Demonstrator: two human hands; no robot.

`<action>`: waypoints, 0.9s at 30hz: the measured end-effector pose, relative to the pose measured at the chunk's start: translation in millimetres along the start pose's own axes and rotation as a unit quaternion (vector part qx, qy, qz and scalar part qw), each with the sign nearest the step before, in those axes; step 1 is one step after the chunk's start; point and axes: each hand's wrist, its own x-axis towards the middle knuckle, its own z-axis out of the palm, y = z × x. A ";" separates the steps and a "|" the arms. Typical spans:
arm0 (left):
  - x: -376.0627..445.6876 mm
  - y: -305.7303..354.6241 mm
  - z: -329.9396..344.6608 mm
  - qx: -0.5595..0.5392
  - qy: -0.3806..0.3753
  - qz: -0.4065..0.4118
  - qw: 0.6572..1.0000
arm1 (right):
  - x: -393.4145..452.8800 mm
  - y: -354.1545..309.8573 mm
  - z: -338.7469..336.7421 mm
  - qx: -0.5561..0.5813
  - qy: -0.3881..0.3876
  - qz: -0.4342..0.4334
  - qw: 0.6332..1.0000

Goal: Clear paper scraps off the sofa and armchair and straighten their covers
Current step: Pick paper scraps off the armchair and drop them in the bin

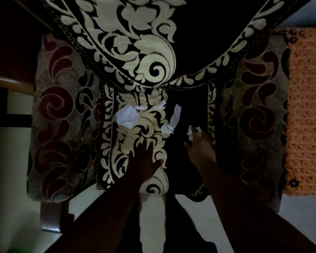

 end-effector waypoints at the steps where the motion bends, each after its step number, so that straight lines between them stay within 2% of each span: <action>1: 4.4 -1.8 2.2 0.009 -0.006 0.000 1.000 | 5.7 3.3 1.9 -0.003 -0.014 -0.008 1.000; 5: 13.8 -7.7 7.9 0.045 -0.025 0.021 0.998 | 20.2 5.2 12.8 0.017 -0.088 0.002 0.996; 8: 20.9 -8.3 5.4 0.058 -0.003 0.038 0.998 | 27.2 -3.4 18.3 -0.034 -0.043 0.025 0.998; 10: 29.4 -11.1 4.2 0.051 0.006 0.045 0.998 | 31.7 -10.8 21.3 -0.034 -0.018 -0.004 0.999; 11: 34.0 -13.8 4.0 0.045 0.013 0.048 0.998 | 34.9 -15.1 22.4 -0.036 0.021 -0.024 0.999; 14: 41.9 -26.5 6.0 0.035 0.038 0.056 0.997 | 35.7 -44.3 7.1 0.032 0.115 -0.031 0.992; 17: 46.2 -42.7 12.7 0.054 0.050 0.064 0.995 | 43.3 -61.8 3.6 0.055 0.145 -0.061 0.986; 22: 45.9 -55.3 17.4 0.058 0.065 0.085 0.993 | 48.5 -67.3 13.5 0.074 0.134 -0.065 0.986; 27: 49.1 -69.2 22.5 0.101 0.082 0.115 0.985 | 45.7 -69.6 29.5 -0.006 0.061 -0.021 0.998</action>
